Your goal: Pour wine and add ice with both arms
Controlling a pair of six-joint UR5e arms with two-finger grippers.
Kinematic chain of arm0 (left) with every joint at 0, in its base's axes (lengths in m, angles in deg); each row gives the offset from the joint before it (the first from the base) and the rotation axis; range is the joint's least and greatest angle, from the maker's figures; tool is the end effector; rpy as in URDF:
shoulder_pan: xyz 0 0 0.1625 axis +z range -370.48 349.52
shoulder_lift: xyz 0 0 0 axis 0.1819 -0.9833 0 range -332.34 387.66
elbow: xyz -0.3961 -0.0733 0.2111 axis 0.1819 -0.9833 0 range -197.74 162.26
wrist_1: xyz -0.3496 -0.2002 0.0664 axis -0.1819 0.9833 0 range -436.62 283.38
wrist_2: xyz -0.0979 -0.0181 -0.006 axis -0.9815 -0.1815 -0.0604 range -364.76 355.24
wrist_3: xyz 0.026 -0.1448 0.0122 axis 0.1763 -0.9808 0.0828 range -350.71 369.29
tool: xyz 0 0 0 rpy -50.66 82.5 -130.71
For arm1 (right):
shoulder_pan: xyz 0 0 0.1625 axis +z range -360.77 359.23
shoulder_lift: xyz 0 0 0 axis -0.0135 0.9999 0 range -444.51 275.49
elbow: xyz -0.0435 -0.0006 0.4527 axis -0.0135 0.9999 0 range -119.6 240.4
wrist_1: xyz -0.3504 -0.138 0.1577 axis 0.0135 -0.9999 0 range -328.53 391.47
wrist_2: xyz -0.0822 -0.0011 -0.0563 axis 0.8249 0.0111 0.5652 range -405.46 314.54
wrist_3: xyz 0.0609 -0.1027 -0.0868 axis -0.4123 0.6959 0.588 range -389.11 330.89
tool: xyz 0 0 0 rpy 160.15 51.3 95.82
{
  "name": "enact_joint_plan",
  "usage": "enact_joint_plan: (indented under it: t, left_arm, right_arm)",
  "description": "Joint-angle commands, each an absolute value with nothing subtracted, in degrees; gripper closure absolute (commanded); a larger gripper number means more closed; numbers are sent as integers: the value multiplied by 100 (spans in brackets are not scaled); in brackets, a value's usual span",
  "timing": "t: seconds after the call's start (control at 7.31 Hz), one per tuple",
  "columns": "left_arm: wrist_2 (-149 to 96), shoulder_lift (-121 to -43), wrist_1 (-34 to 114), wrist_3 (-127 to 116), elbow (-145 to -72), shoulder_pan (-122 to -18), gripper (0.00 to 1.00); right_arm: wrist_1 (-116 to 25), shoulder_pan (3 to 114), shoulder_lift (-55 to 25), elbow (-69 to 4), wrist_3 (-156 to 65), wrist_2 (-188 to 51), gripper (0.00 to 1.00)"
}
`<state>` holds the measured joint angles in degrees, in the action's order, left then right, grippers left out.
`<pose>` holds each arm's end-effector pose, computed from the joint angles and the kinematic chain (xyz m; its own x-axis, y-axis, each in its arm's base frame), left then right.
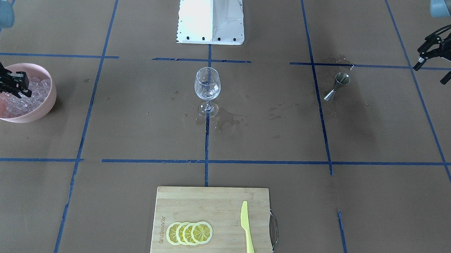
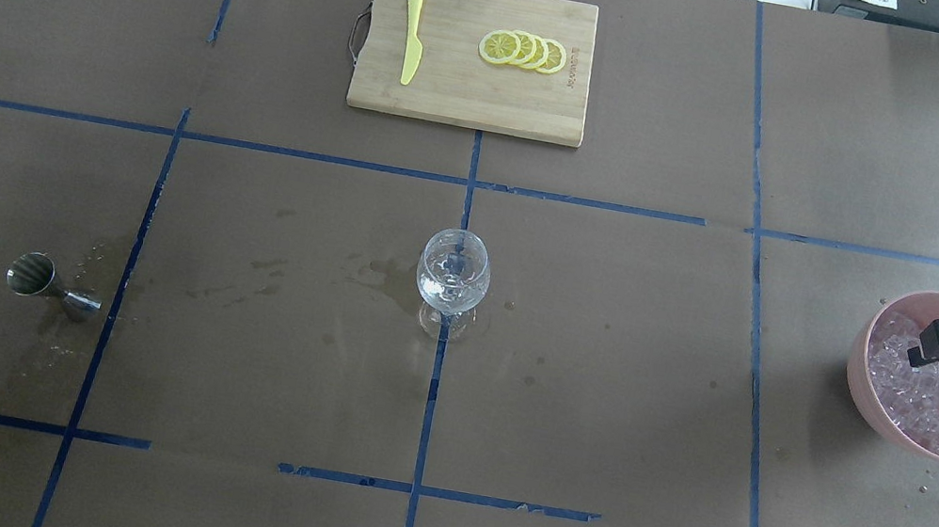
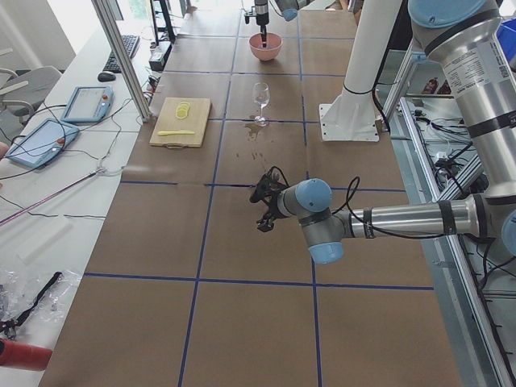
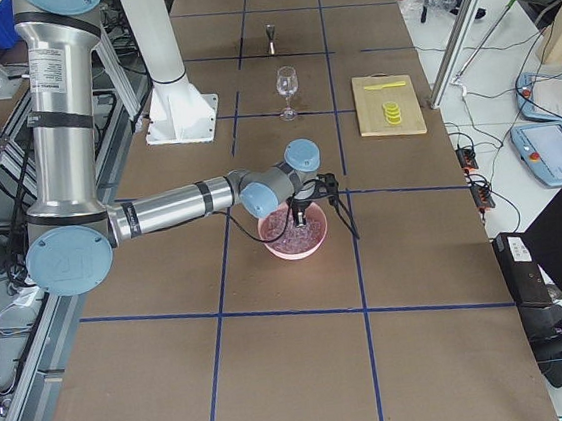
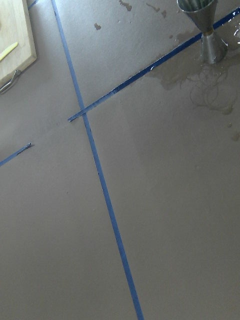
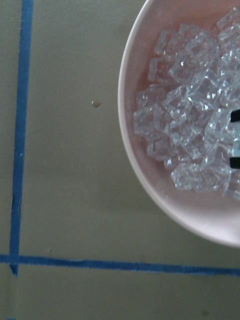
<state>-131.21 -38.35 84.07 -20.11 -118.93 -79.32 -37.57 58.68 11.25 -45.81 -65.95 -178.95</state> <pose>0.0820 -0.3382 0.6422 0.5894 0.4185 -0.6909 0.1118 0.8048 0.5829 -0.2140 -0.4249 0.5846 0.6144 -0.1016 0.7824 0.0818 0.9945 0.0649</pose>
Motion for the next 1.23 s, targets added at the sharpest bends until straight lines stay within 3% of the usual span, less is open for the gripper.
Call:
enact_joint_plan:
  t: [0.0,0.55,0.82,1.09]
  left_arm:
    - [-13114,-4428,6481,-868,-11890,-8708,0]
    - [-13114,-5949,3471,-82,-11943,-9256,0]
    - [-13280,-6059,3035,145,-11943,-9309,0]
    - [-13624,-6050,2553,1014,-11899,-9632,0]
  right_arm:
    - [-3796,5934,1060,-5401,-7107,-17836,100]
    - [-3787,5541,26,-5747,-8831,-17800,100]
    - [-3848,4595,-906,-5747,-10139,-17031,100]
    - [-4818,3969,-1932,-5738,-10660,-16353,100]
